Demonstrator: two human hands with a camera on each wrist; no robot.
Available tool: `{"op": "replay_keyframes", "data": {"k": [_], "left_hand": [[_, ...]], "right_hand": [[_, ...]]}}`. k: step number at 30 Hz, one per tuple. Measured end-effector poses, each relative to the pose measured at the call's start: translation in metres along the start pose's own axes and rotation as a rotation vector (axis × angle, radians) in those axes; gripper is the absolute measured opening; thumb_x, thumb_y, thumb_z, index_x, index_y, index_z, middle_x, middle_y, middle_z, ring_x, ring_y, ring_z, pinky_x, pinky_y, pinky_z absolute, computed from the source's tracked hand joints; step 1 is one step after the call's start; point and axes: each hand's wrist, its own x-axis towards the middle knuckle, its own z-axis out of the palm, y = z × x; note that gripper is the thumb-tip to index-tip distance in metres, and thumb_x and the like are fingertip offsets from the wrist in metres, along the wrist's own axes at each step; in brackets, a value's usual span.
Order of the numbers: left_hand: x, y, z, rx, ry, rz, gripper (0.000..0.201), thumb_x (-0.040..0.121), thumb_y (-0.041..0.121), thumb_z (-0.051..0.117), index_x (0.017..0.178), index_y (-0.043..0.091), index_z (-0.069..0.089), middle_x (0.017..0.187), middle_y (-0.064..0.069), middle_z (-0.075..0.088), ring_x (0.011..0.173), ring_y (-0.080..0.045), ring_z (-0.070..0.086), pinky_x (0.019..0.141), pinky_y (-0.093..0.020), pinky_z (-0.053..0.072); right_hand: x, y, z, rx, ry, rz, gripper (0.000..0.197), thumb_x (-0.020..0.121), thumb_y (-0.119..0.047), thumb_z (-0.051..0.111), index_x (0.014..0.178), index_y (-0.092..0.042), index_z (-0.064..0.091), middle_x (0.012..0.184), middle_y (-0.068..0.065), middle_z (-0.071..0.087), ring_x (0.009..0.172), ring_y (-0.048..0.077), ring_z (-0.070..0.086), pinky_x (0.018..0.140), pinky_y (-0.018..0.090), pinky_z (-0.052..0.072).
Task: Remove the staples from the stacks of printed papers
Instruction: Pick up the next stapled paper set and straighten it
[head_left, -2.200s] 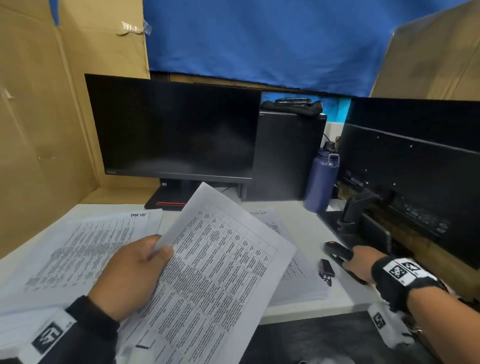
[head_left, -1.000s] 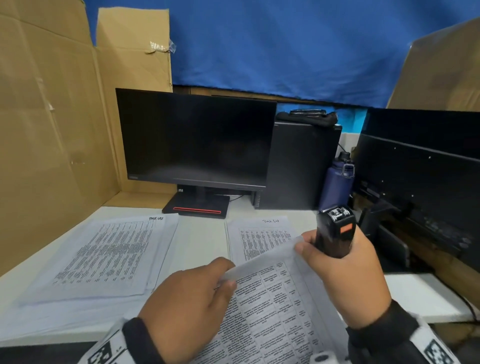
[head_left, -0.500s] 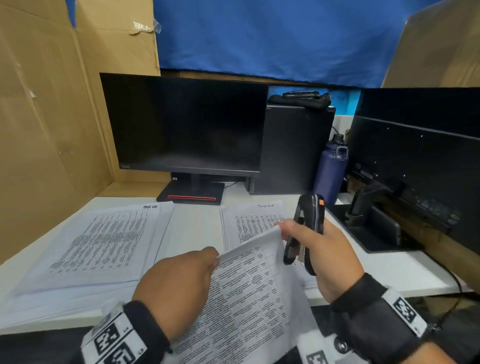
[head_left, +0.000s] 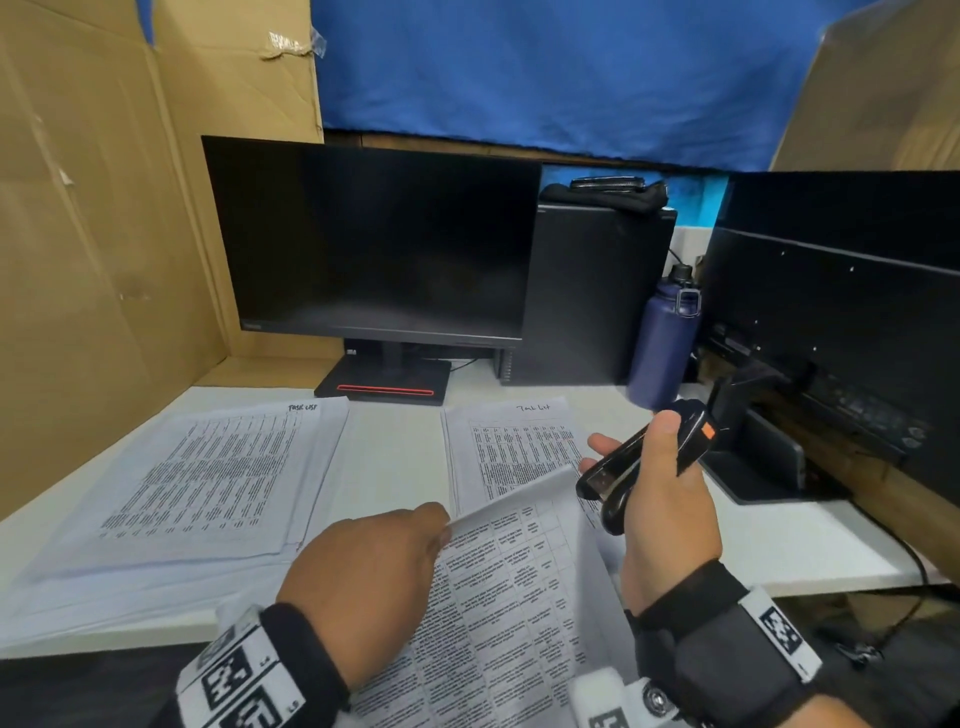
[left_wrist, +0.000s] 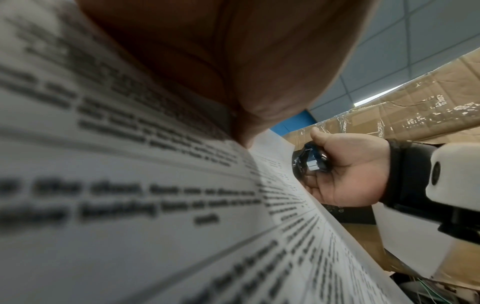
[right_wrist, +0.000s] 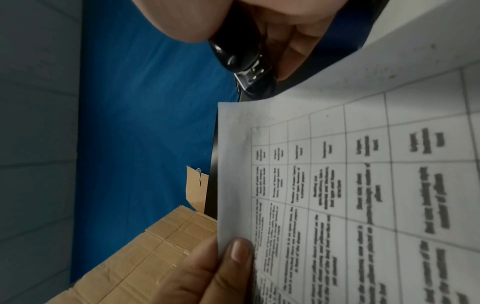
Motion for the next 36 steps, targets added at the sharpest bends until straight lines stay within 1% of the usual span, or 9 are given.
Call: {"op": "replay_keyframes", "data": {"k": [4,9,18,21,26,29,31,34,36], "left_hand": [[0.002,-0.001,-0.001,-0.028,-0.011,-0.014,0.026,0.108,0.043,0.025,0.089,0.032,0.039,0.076,0.005,0.060,0.070,-0.015,0.061,0.069,-0.036,0.054],[0.001,-0.002,-0.003,-0.069,-0.017,-0.014,0.028,0.108,0.045,0.025,0.088,0.032,0.040,0.077,0.005,0.061,0.070,-0.013,0.060,0.068,-0.034,0.052],[-0.001,0.007,-0.002,-0.085,-0.048,-0.004,0.030,0.108,0.047,0.023,0.088,0.032,0.040,0.080,0.007,0.061,0.075,-0.011,0.061,0.073,-0.033,0.053],[-0.002,0.010,0.000,-0.102,-0.071,-0.002,0.030,0.108,0.047,0.024,0.087,0.033,0.038,0.080,0.007,0.060,0.075,-0.011,0.060,0.074,-0.033,0.053],[-0.004,0.017,0.000,-0.131,-0.088,0.007,0.029,0.109,0.046,0.024,0.089,0.032,0.040,0.080,0.007,0.059,0.076,-0.011,0.059,0.074,-0.031,0.051],[-0.005,0.018,-0.001,-0.123,-0.086,0.008,0.029,0.109,0.047,0.024,0.089,0.032,0.040,0.080,0.007,0.059,0.076,-0.012,0.059,0.075,-0.033,0.052],[-0.005,0.019,-0.001,-0.110,-0.084,0.014,0.029,0.109,0.047,0.024,0.089,0.032,0.039,0.080,0.007,0.059,0.076,-0.012,0.060,0.075,-0.034,0.053],[-0.006,0.021,0.000,-0.092,-0.095,0.015,0.028,0.109,0.047,0.024,0.089,0.032,0.039,0.081,0.006,0.061,0.077,-0.014,0.062,0.076,-0.037,0.054],[-0.006,0.023,0.000,-0.087,-0.104,0.017,0.028,0.109,0.047,0.024,0.090,0.032,0.039,0.082,0.007,0.061,0.077,-0.014,0.062,0.077,-0.037,0.055]], "right_hand": [[-0.003,-0.001,0.001,-0.031,-0.003,-0.093,0.041,0.093,-0.067,0.038,0.112,-0.036,0.055,0.094,-0.010,0.079,0.091,0.016,0.075,0.086,0.033,0.050],[-0.008,-0.004,0.001,-0.046,-0.020,-0.173,0.059,0.067,-0.079,0.039,0.106,-0.037,0.054,0.094,-0.011,0.078,0.084,0.011,0.075,0.074,0.026,0.049],[-0.006,0.004,0.000,-0.033,-0.007,-0.229,0.076,0.071,-0.082,0.034,0.117,-0.024,0.054,0.091,-0.004,0.079,0.084,0.017,0.077,0.085,0.037,0.055],[-0.006,0.005,0.000,-0.054,0.006,-0.240,0.070,0.074,-0.083,0.031,0.106,-0.026,0.057,0.085,-0.004,0.079,0.082,0.017,0.076,0.084,0.036,0.053],[-0.011,-0.001,0.000,-0.033,-0.037,-0.232,0.077,0.081,-0.071,0.027,0.112,-0.008,0.058,0.081,0.008,0.077,0.069,0.005,0.072,0.058,0.007,0.047],[-0.014,-0.003,-0.001,-0.056,-0.052,-0.246,0.080,0.083,-0.070,0.027,0.111,-0.003,0.059,0.077,0.006,0.076,0.068,0.004,0.071,0.053,0.001,0.043],[-0.014,-0.003,0.000,-0.092,-0.043,-0.258,0.079,0.083,-0.072,0.027,0.105,-0.003,0.060,0.074,0.003,0.075,0.067,0.006,0.071,0.058,0.005,0.047],[-0.017,-0.004,0.002,-0.125,-0.036,-0.267,0.072,0.080,-0.077,0.029,0.095,-0.013,0.058,0.071,0.000,0.074,0.068,0.017,0.073,0.074,0.034,0.055],[-0.019,-0.007,0.002,-0.132,-0.036,-0.263,0.069,0.079,-0.075,0.030,0.093,-0.013,0.056,0.066,-0.006,0.072,0.065,0.014,0.072,0.069,0.033,0.052]]}}
